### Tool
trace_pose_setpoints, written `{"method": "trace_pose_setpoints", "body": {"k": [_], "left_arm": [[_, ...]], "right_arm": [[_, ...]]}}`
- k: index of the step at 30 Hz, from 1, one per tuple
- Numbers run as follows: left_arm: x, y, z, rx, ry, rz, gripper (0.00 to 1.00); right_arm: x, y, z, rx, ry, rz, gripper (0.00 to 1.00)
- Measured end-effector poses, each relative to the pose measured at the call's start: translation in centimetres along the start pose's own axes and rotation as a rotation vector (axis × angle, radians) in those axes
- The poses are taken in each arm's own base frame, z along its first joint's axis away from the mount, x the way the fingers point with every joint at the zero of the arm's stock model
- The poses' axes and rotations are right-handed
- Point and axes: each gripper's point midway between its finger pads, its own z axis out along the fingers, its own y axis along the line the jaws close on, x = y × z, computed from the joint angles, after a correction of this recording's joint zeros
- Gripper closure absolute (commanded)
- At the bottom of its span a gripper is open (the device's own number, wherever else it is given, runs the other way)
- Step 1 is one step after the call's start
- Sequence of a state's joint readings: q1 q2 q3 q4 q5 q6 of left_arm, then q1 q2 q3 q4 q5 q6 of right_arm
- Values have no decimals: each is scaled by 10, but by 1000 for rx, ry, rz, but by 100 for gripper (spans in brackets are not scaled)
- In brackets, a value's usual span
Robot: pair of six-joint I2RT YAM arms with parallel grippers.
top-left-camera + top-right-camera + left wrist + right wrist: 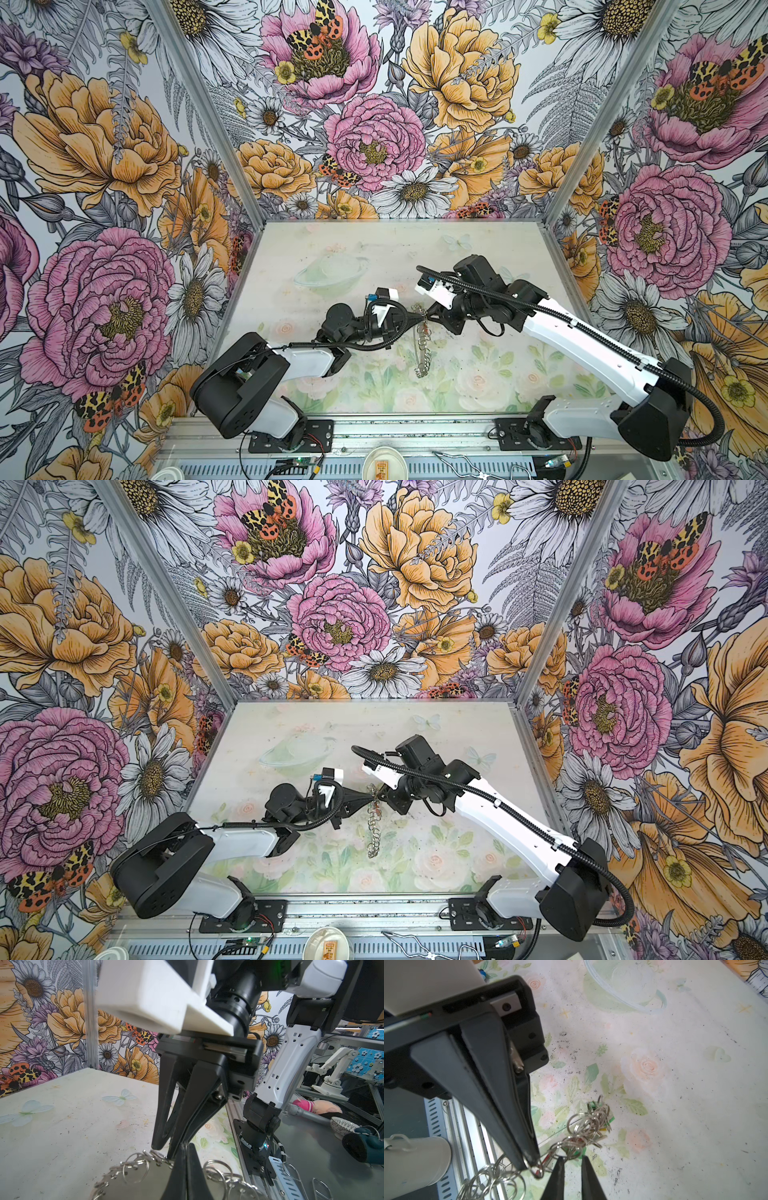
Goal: Put the keys on the keyring
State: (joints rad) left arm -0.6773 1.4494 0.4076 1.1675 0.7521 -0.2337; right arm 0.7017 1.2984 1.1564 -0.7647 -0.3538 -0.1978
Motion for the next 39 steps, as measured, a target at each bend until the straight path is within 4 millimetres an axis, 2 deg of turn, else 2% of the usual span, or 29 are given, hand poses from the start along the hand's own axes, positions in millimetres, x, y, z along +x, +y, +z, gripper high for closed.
{"method": "trace_pose_setpoints", "body": {"k": [12,20,28,36,39], "left_arm": [[-1,-6,6,25,-40,1,100],[-6,-5,6,12,-59,13,100],[-8,-2,3,1,-71,21,100],[-9,-1,-4,35,-61,0,100],[-7,-6,-5,69,-47,-9,100]], "right_arm": [[-8,8,4,-22,-34,-11,84],[-11,6,3,-7,-53,-3,84],[-5,-19,-24,71,-110,61,79],[14,18,-29,-40,-143,-71,79],[13,28,-28,-65,-158,-115,79]]}}
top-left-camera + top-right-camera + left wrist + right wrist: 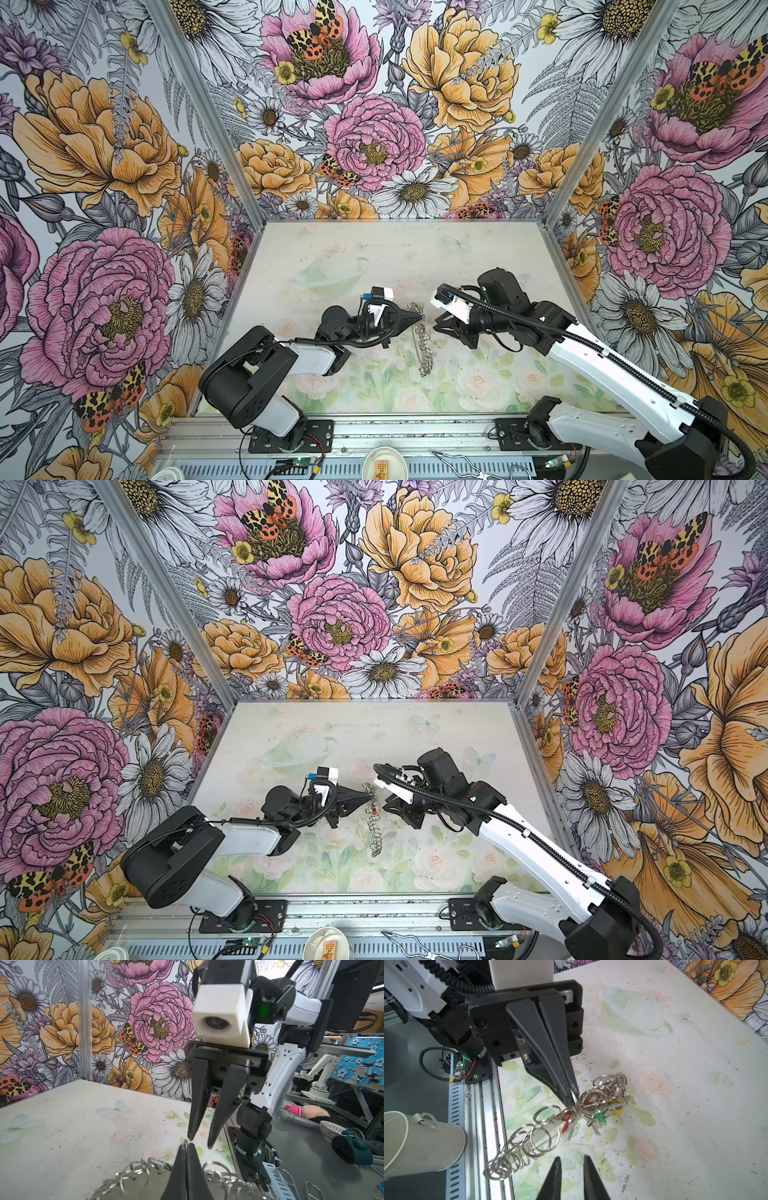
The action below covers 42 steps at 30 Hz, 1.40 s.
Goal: Put the keys on the keyring
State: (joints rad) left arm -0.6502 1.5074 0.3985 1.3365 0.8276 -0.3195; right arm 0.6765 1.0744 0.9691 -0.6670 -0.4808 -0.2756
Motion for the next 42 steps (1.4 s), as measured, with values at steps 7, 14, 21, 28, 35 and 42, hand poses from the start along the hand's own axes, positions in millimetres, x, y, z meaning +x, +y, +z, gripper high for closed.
{"method": "trace_pose_setpoints", "body": {"k": [7,14,21,28,35,42], "left_arm": [[4,-11,0,60,24,-23,100],[4,-14,0,80,30,-25,100],[1,-14,4,92,25,-29,100],[2,-17,5,111,29,-24,100],[3,-11,2,96,27,-14,80],[5,5,-11,-9,60,26,66]], "right_arm": [[-11,1,4,3,-47,-49,79],[-14,7,6,-25,-65,-64,80],[-14,10,12,-49,-64,-67,87],[-13,10,14,-56,-58,-60,100],[-10,5,14,-22,-40,-53,100],[0,-5,20,-9,89,-12,100]]}}
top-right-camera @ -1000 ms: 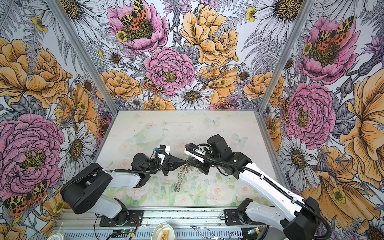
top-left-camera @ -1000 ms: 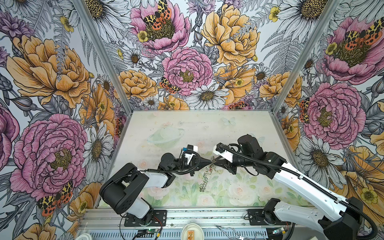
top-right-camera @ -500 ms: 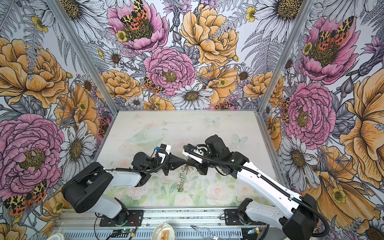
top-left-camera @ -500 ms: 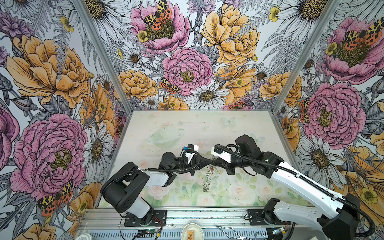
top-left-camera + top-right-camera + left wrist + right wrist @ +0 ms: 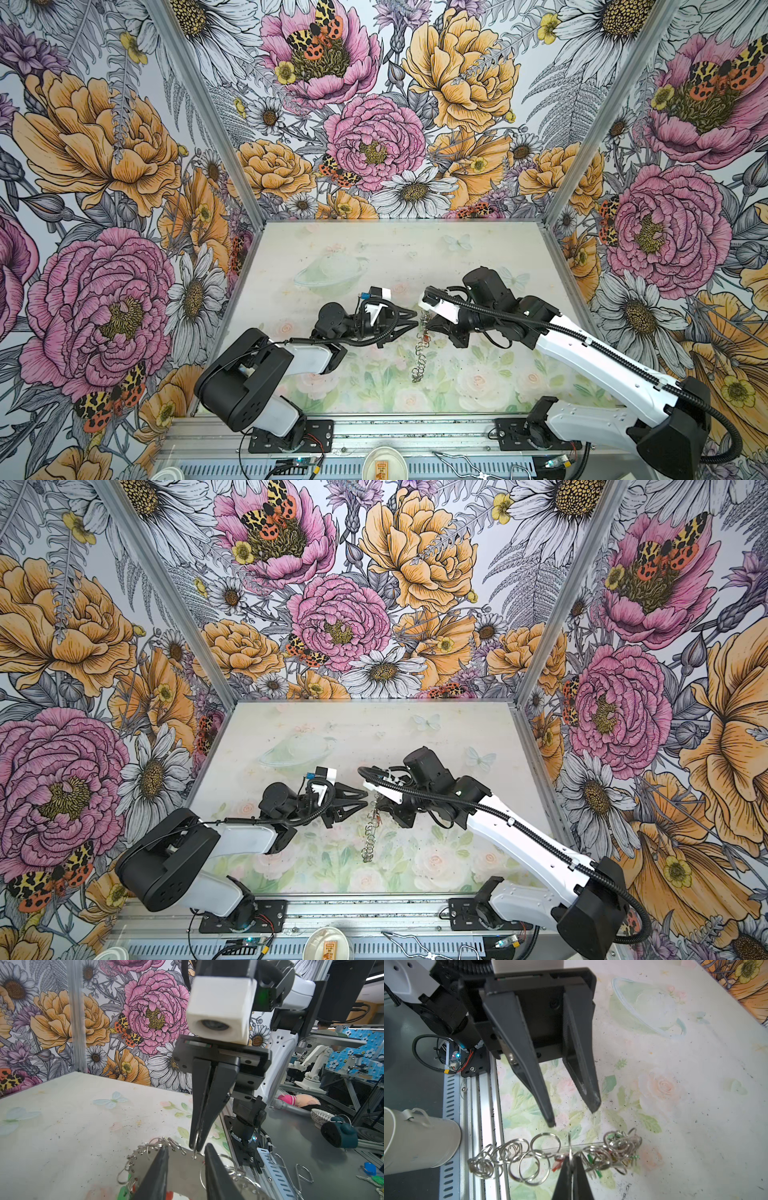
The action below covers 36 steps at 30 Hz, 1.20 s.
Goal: Put the keys on the keyring
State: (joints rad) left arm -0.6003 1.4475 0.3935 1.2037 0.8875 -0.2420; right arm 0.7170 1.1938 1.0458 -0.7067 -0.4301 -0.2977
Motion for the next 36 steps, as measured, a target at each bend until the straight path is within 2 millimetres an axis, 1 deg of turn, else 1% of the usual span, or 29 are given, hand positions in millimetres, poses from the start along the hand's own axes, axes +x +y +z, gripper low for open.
{"method": "trace_pose_setpoints", "body": {"k": [3,7,12,16,22,29,33,36], "left_arm": [[2,-3,0,-23,39,38,66],[13,-6,1,-33,90,50,65],[28,-3,1,-55,141,32,65],[33,-1,0,-65,159,25,68],[34,-1,1,-68,166,21,75],[29,-1,6,-63,160,29,89],[30,-2,7,-57,166,28,99],[31,-3,7,-57,169,30,100]], "right_arm": [[2,-1,1,-7,37,9,100],[0,1,3,-23,61,9,100],[-3,3,9,-42,87,13,100],[0,5,12,-53,105,17,100],[2,7,14,-64,121,19,100],[4,7,17,-67,130,23,100],[4,4,18,-61,141,30,100],[5,4,17,-57,146,37,100]]}}
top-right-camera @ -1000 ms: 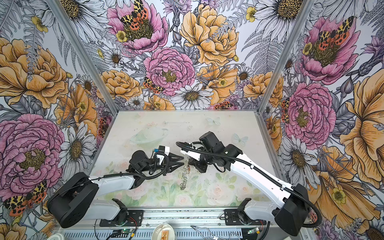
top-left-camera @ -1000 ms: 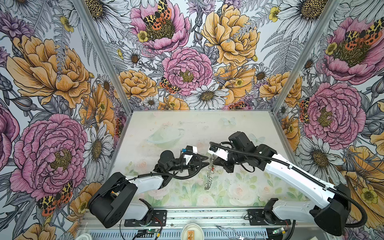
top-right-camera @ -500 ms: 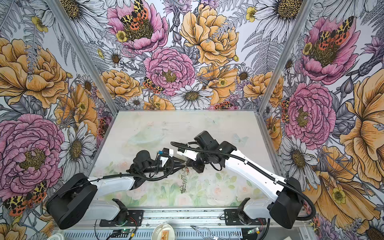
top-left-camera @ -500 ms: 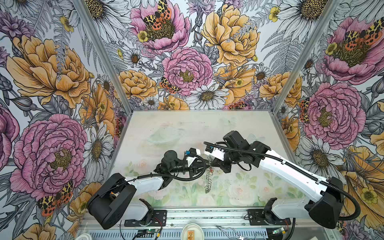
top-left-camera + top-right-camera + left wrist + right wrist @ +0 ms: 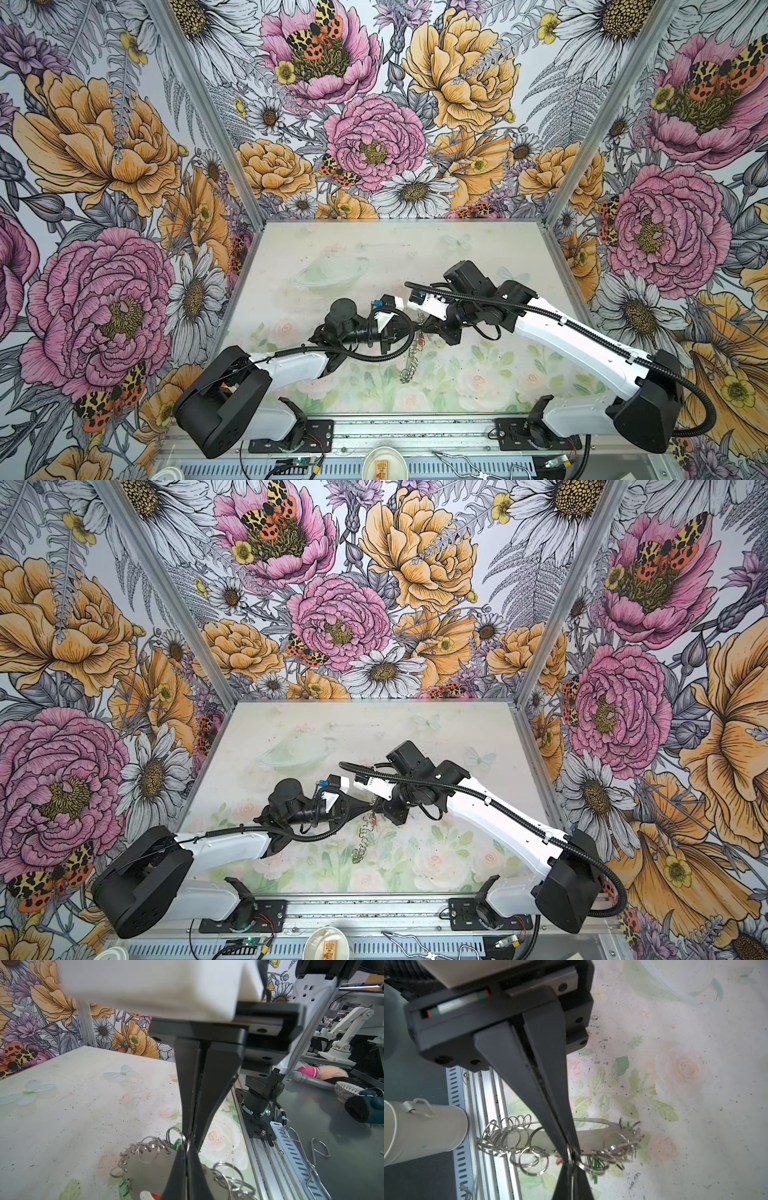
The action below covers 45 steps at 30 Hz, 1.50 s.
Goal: Put the keys on the keyring
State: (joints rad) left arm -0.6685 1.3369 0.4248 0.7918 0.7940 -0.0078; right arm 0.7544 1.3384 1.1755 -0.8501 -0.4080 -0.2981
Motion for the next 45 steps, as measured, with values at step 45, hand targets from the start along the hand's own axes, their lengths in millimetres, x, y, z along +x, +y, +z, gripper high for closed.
{"method": "trace_pose_setpoints", "body": {"k": [45], "left_arm": [[-26,9,4,-11,-166,-49,100]], "right_arm": [[-6,-15,0,77,-84,58,81]]}}
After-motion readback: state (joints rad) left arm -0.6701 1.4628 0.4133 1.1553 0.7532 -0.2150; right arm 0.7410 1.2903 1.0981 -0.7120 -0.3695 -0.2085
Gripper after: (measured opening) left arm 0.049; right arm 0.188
